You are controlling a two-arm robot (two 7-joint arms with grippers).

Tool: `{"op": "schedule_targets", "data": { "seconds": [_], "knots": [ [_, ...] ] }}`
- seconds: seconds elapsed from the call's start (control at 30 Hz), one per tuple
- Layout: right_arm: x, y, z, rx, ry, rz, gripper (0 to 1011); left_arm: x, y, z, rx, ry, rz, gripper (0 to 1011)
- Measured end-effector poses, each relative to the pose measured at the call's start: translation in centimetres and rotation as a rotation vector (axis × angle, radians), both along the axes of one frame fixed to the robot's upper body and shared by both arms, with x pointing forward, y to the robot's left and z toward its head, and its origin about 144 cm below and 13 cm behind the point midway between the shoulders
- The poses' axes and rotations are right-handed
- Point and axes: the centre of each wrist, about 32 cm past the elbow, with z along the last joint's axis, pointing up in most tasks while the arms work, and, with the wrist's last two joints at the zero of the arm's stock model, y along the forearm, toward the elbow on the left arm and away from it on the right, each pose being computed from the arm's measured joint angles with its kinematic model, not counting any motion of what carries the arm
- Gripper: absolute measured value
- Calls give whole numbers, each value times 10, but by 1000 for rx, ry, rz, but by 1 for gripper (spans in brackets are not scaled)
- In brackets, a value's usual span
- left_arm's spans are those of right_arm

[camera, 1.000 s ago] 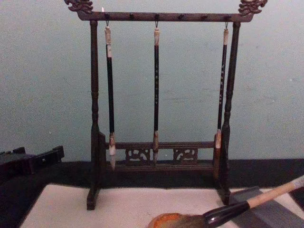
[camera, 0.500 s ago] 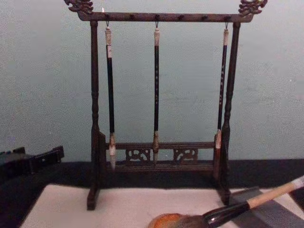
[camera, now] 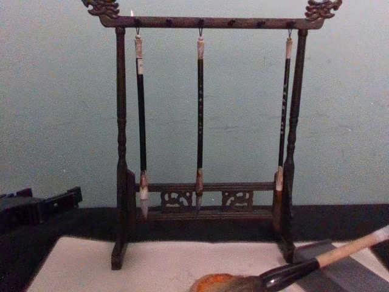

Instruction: Pick up the brush from the inkstone, write on the paper, then place the brush back to its original position.

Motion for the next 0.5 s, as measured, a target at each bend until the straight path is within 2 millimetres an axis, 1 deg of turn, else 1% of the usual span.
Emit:
{"op": "schedule_targets", "data": {
  "seconds": [0.23,0.5],
  "knots": [
    [3,1,2,12,17,-9,1001,0,0,0,0,0,0,1000],
    [12,4,-1,54,35,-10,1001,0,0,0,0,0,0,1002]
  ]
}}
